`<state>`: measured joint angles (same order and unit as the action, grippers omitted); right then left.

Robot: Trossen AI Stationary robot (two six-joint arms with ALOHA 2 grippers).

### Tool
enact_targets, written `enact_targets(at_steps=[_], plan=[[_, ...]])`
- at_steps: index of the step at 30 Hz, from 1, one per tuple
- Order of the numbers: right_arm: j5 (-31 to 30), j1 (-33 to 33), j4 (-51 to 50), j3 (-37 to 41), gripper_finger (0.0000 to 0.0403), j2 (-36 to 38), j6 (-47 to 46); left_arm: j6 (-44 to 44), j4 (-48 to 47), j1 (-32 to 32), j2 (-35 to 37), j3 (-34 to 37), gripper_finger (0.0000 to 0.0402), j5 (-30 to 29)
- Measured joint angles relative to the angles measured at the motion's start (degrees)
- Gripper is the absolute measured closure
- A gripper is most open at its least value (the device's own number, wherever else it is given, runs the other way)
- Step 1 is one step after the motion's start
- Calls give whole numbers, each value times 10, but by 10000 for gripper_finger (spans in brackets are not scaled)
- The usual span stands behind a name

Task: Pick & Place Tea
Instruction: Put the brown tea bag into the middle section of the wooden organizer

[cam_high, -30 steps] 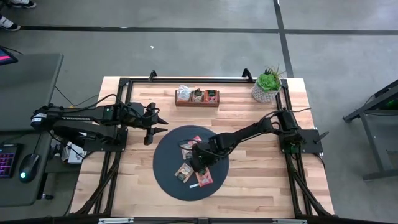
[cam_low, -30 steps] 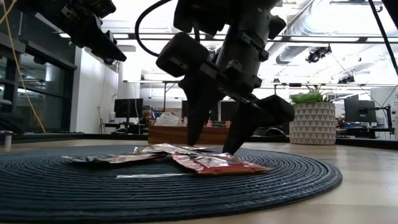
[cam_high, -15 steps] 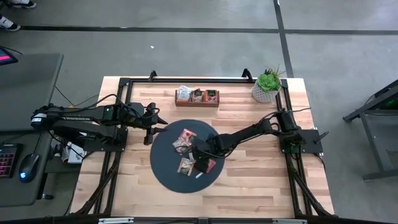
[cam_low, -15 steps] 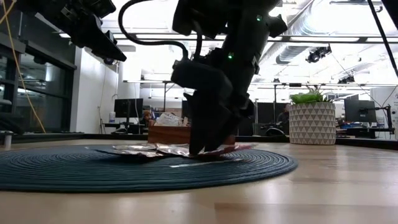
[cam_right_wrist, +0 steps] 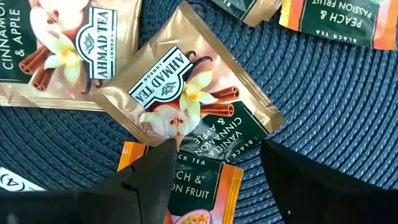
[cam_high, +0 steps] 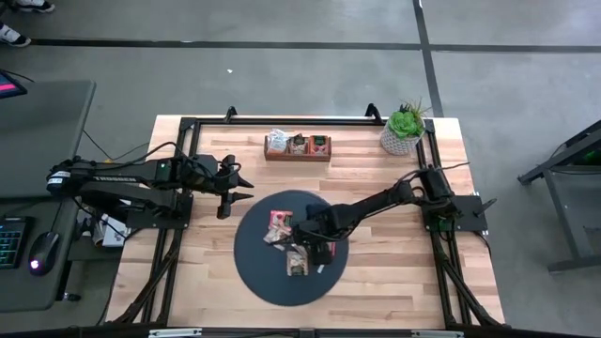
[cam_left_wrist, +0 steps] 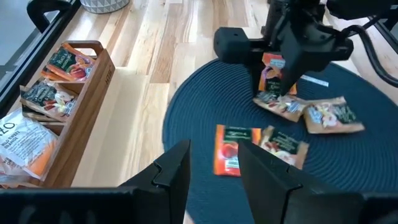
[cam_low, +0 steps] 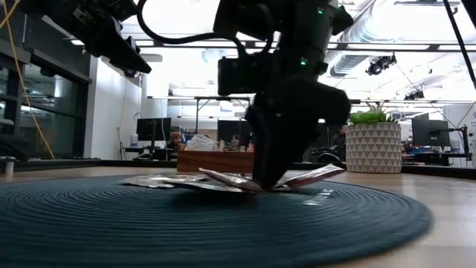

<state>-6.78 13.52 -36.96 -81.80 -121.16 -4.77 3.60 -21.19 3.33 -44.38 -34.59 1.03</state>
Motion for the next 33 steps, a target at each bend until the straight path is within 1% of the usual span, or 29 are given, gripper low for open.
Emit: enact_targets(at_steps=[3, 5, 8, 13, 17, 20, 23, 33], plan=[[35, -1, -4, 0, 171, 0, 12, 0, 0, 0, 0, 0, 270, 0], [64, -5, -2, 0, 171, 0, 5, -3, 0, 0, 0, 0, 270, 0], [85, -12, 2, 0, 171, 0, -20, -4, 0, 0, 0, 0, 270, 0], [94, -23, 4, 1, 174, 0, -45, -4, 0, 0, 0, 0, 270, 0], [93, -30, 1, 2, 191, 0, -61, -4, 0, 0, 0, 0, 270, 0], [87, -31, 0, 1, 215, 0, -69, -4, 0, 0, 0, 0, 270, 0], [77, -31, -1, 1, 247, 0, -75, -6, 0, 0, 0, 0, 270, 1], [66, -32, -7, 1, 387, 0, -108, -8, 0, 0, 0, 0, 270, 1]])
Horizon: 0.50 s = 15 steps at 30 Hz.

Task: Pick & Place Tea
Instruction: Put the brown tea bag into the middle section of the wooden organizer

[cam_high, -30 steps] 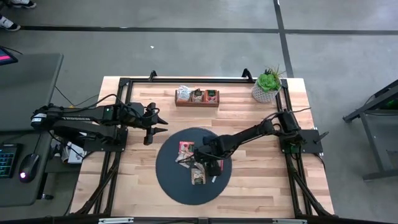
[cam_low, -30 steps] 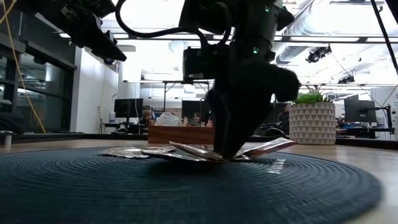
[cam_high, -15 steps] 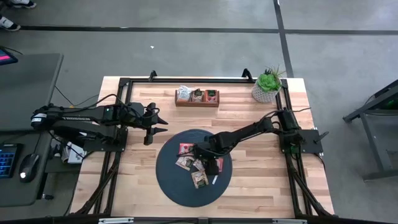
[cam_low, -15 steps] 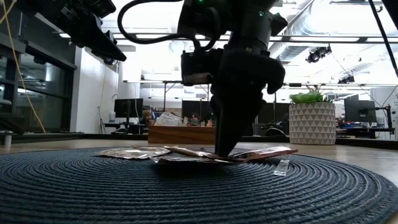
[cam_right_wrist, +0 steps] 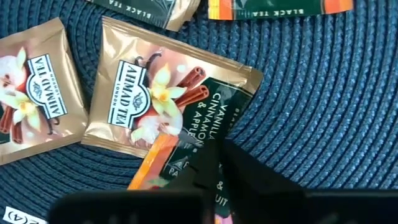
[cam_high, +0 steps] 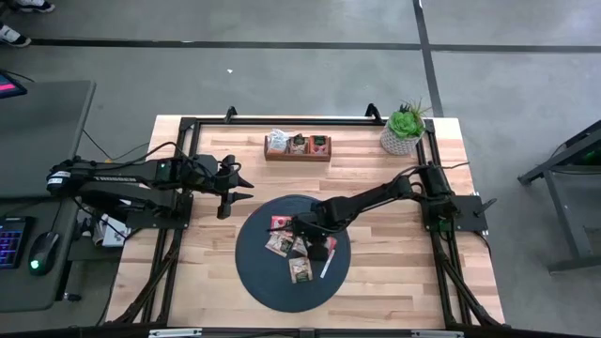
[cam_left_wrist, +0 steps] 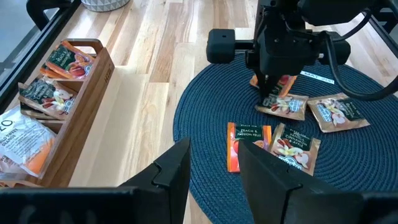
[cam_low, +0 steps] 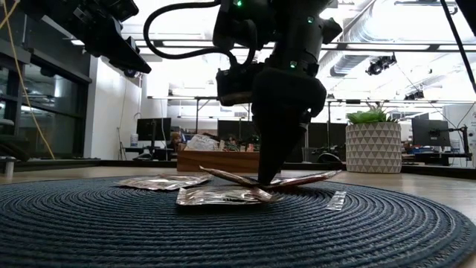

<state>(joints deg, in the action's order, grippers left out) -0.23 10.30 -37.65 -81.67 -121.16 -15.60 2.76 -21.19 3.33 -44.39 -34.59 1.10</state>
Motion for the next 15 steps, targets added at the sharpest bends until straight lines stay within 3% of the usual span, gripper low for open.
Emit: enact_targets(at_steps=[11, 15], plan=[[-3, 0, 0, 1, 402, 11, 0, 0, 0, 0, 0, 0, 270, 0], [-34, 1, -17, 5, 402, 34, 1, -2, 0, 0, 0, 0, 270, 0]])
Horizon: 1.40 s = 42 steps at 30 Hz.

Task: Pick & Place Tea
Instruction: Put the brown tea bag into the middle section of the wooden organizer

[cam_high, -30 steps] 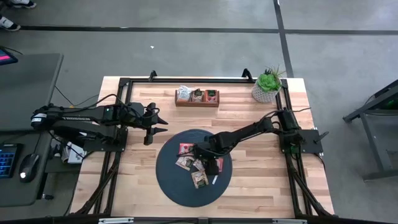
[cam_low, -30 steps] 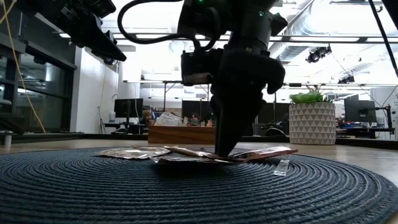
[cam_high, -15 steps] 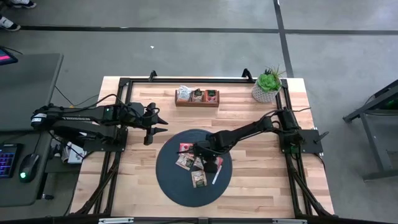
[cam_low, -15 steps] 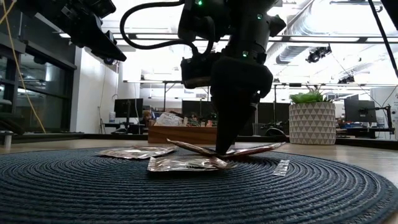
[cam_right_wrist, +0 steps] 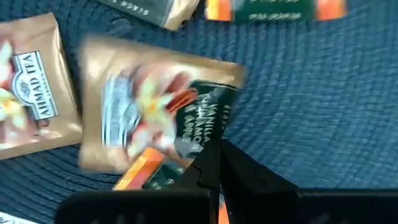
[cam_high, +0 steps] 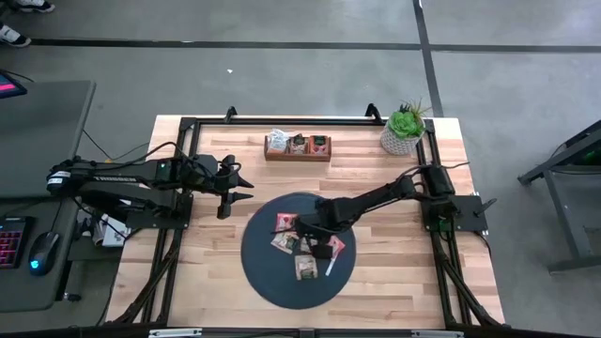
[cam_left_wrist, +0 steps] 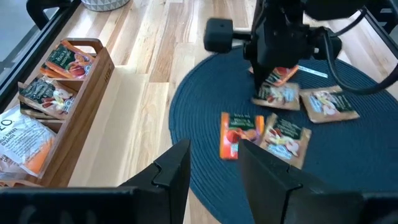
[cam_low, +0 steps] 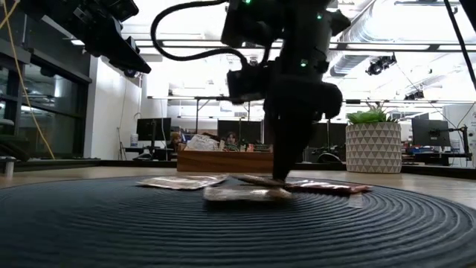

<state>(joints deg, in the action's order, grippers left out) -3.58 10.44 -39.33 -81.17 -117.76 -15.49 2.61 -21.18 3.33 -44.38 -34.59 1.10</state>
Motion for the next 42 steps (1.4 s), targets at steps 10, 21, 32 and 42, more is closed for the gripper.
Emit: enact_targets(at_steps=[10, 21, 32, 42], plan=[[-59, 0, -10, -3, 402, 78, 15, 0, 0, 0, 0, 0, 270, 0], [-154, -47, 7, -4, 403, 131, 80, -1, 1, 0, 0, 0, 270, 0], [-139, -173, 11, -72, 403, 131, 217, -3, 1, 0, 0, 0, 270, -1], [-90, -280, 19, -93, 403, 128, 319, -5, 0, 0, 0, 0, 270, -2]])
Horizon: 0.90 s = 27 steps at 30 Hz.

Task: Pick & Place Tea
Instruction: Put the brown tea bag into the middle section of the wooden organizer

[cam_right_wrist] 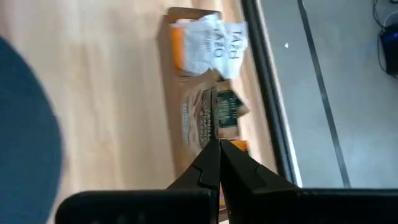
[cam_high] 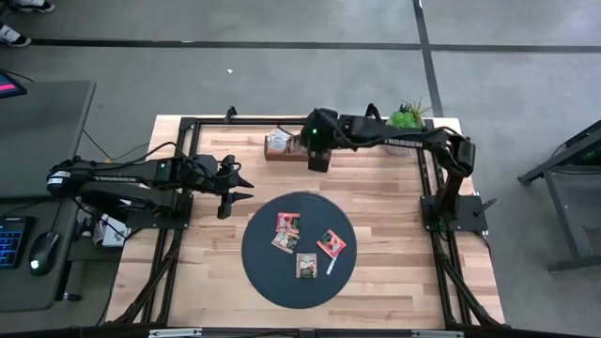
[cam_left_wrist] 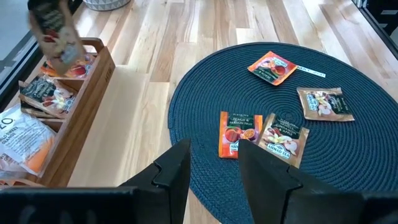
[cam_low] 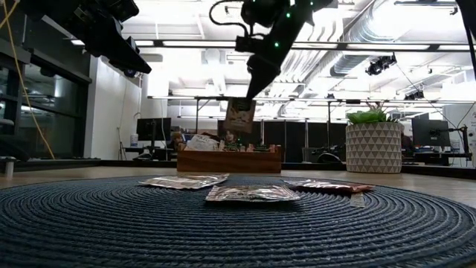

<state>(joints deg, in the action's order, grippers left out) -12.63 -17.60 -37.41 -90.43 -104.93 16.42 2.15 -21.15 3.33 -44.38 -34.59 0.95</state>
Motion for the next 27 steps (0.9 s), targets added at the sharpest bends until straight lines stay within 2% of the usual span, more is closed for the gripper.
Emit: enact_targets(at_steps=[9, 27], plan=[[47, -34, 62, 0, 403, -16, 30, 0, 1, 0, 0, 0, 270, -1], [70, -40, 150, 1, 403, -113, 20, -11, 0, 0, 0, 0, 270, -5]])
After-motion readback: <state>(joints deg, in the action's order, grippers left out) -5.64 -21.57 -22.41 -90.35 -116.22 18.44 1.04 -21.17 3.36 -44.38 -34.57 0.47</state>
